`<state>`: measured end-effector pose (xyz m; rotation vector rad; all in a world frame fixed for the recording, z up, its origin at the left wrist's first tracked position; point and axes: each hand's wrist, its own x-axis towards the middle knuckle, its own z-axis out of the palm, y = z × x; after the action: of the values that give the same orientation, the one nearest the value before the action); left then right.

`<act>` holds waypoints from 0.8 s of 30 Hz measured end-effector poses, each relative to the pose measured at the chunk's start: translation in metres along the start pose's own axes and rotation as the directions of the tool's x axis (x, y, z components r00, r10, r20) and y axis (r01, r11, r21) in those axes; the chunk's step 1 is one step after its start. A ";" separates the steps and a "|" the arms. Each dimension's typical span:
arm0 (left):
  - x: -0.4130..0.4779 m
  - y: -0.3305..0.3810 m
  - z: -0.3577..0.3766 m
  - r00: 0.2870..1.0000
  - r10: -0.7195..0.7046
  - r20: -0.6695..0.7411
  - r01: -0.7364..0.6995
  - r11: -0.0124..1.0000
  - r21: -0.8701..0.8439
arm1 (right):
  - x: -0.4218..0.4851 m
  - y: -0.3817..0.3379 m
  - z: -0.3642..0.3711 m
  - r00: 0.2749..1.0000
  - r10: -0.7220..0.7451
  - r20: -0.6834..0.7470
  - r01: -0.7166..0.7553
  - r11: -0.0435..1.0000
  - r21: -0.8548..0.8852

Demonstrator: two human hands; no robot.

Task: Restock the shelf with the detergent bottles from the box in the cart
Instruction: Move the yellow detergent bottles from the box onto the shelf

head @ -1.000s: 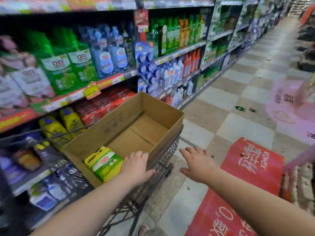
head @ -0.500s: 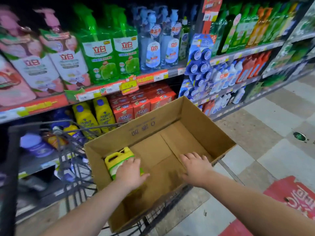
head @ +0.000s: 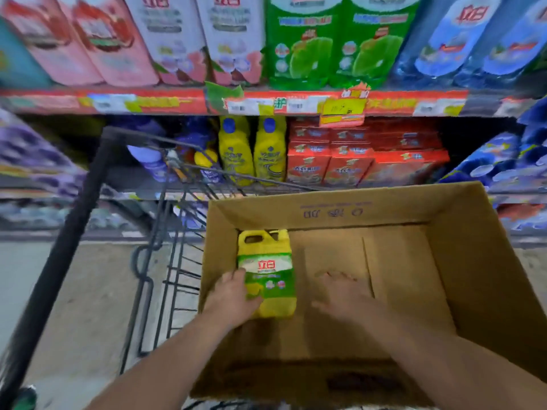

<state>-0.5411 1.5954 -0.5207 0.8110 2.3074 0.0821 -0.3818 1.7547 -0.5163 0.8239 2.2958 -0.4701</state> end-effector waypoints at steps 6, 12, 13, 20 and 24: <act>0.031 -0.004 0.038 0.988 -0.147 0.053 0.153 0.979 -0.138 | 0.074 -0.004 0.025 0.998 -0.061 0.030 0.058 0.993 0.105; 0.051 -0.012 0.077 0.974 -0.221 0.057 0.226 0.906 -0.357 | 0.124 -0.016 0.066 0.991 0.025 0.128 -0.087 0.853 0.514; 0.054 -0.011 0.081 0.971 -0.234 0.038 0.231 0.897 -0.377 | 0.130 -0.017 0.071 0.989 0.049 0.137 -0.118 0.821 0.558; 0.066 -0.004 0.093 0.949 -0.312 -0.049 0.271 0.883 -0.383 | 0.159 -0.023 0.087 0.979 0.096 0.182 -0.206 0.472 0.857; 0.070 -0.005 0.092 0.943 -0.332 0.001 0.310 0.880 -0.359 | 0.164 -0.025 0.087 0.972 0.099 0.212 -0.234 0.393 0.889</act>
<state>-0.5265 1.6177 -0.6333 0.2388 2.3557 0.3687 -0.4563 1.7624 -0.6878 1.4555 1.6452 -1.7330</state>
